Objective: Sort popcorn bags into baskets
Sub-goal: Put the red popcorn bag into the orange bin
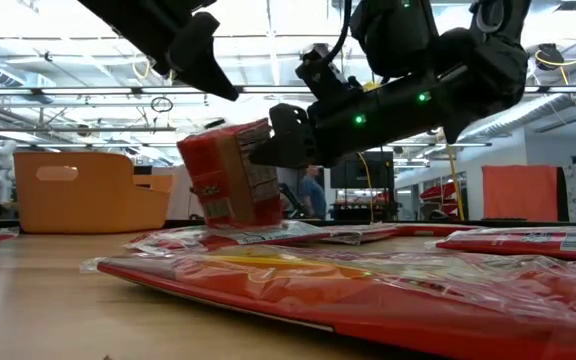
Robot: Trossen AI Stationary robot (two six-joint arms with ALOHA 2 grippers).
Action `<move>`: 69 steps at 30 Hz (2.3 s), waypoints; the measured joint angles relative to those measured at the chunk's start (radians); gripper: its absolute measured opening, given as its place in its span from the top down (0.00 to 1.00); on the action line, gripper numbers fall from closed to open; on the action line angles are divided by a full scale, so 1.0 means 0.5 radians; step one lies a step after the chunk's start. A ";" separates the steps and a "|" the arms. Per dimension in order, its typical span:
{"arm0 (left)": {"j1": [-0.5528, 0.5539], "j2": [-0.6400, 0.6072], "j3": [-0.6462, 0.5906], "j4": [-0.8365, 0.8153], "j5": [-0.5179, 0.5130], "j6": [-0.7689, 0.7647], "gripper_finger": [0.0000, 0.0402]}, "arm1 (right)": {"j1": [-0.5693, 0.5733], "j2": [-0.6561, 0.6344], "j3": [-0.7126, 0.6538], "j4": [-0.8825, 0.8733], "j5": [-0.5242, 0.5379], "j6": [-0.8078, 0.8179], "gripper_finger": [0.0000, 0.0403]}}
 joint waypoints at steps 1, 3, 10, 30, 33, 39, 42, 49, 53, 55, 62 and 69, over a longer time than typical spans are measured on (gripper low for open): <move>0.004 0.000 0.000 0.010 0.015 0.004 1.00 | -0.009 0.000 0.000 0.000 -0.052 0.000 0.68; 0.013 0.000 0.000 0.024 0.056 0.020 1.00 | -0.022 0.000 0.000 0.000 -0.121 0.001 0.75; 0.048 0.000 0.000 0.028 0.102 0.031 0.97 | -0.067 -0.001 -0.002 -0.001 -0.204 -0.020 0.98; -0.061 -0.316 0.001 -0.570 0.086 -0.322 0.62 | -0.098 -0.002 -0.002 -0.076 -0.308 -0.089 1.00; -0.127 -0.384 0.000 -0.741 0.050 -0.462 0.59 | -0.098 -0.002 -0.004 -0.075 -0.308 -0.087 1.00; -0.321 -0.449 -0.153 -0.768 -0.172 -0.592 0.58 | -0.098 -0.022 -0.007 -0.078 -0.308 -0.096 1.00; -0.416 -0.449 -0.348 -0.492 -0.366 -0.630 0.60 | -0.100 -0.099 -0.008 -0.122 -0.307 -0.165 1.00; -0.582 -0.447 -0.707 0.350 -0.493 -0.391 0.64 | -0.143 -0.327 -0.019 -0.449 -0.305 -0.151 1.00; -0.563 -0.447 -0.836 0.583 -0.500 -0.295 0.64 | -0.160 -0.432 -0.054 -0.425 -0.306 -0.152 1.00; -0.523 -0.445 -0.887 0.648 -0.498 -0.354 0.63 | -0.160 -0.461 -0.078 -0.430 -0.308 -0.152 1.00; -0.424 -0.438 -0.914 0.801 -0.387 -0.395 0.46 | -0.158 -0.503 -0.140 -0.211 -0.526 -0.144 1.00; -0.407 -0.415 -0.914 1.033 -0.273 -0.155 0.28 | -0.154 -0.513 -0.159 -0.089 -0.697 -0.142 1.00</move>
